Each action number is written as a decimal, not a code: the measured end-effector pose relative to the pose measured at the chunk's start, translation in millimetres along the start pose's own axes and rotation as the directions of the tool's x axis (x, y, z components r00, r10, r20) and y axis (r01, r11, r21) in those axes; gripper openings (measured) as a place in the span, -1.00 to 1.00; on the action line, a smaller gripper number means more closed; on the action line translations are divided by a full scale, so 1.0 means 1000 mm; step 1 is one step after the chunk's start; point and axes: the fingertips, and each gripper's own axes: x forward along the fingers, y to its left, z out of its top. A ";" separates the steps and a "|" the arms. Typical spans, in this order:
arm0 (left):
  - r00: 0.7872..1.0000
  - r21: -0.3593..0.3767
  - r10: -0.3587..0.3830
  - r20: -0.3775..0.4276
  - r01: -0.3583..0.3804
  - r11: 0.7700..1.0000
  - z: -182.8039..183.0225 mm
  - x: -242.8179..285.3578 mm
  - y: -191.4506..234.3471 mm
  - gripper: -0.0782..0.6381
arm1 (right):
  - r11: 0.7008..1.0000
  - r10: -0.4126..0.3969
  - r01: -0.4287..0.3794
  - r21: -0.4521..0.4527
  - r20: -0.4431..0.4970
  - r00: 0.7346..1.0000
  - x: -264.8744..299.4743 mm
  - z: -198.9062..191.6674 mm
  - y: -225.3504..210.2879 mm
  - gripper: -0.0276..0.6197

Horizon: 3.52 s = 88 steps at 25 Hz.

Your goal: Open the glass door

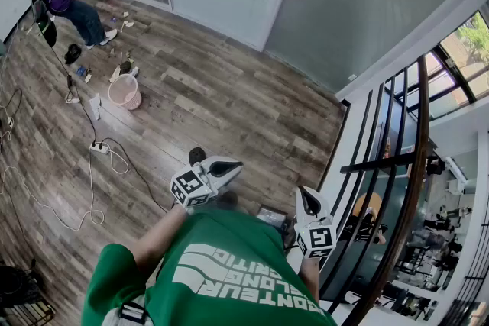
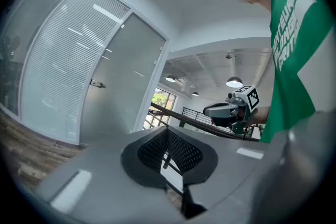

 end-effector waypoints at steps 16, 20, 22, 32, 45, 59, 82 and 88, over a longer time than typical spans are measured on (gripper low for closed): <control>0.999 0.002 0.003 0.033 -0.003 1.000 0.024 -0.023 0.011 -0.76 | 0.998 0.060 -0.059 -0.022 0.022 0.998 0.000 0.025 0.004 -0.94; 0.999 0.032 -0.048 -0.011 0.049 0.998 0.019 -0.008 -0.007 -0.76 | 1.000 0.003 -0.003 0.000 0.024 1.000 -0.009 0.017 -0.010 -0.94; 0.997 0.043 -0.067 -0.029 0.068 0.997 0.023 -0.001 -0.010 -0.76 | 1.000 -0.022 0.022 0.015 0.020 1.000 -0.014 0.014 -0.018 -0.94; 0.988 0.081 -0.130 -0.086 0.137 0.987 0.044 0.015 -0.017 -0.76 | 0.989 -0.129 0.127 0.076 0.024 0.991 -0.031 0.009 -0.050 -0.94; 0.965 0.048 -0.221 -0.141 0.229 0.972 0.055 0.066 0.009 -0.76 | 0.972 -0.201 0.206 0.111 -0.057 0.978 -0.015 -0.004 -0.088 -0.94; 0.953 0.027 -0.289 -0.096 0.292 0.956 0.110 0.149 0.097 -0.76 | 0.973 -0.214 0.221 0.061 -0.103 0.971 0.072 0.046 -0.168 -0.94; 0.957 0.014 -0.238 -0.164 0.244 0.970 0.150 0.300 0.208 -0.76 | 0.958 -0.223 0.235 0.166 -0.087 0.971 0.171 0.044 -0.345 -0.94; 0.960 0.022 -0.207 -0.190 0.215 0.976 0.157 0.355 0.213 -0.76 | 0.967 -0.176 0.187 0.173 -0.078 0.981 0.181 0.035 -0.413 -0.94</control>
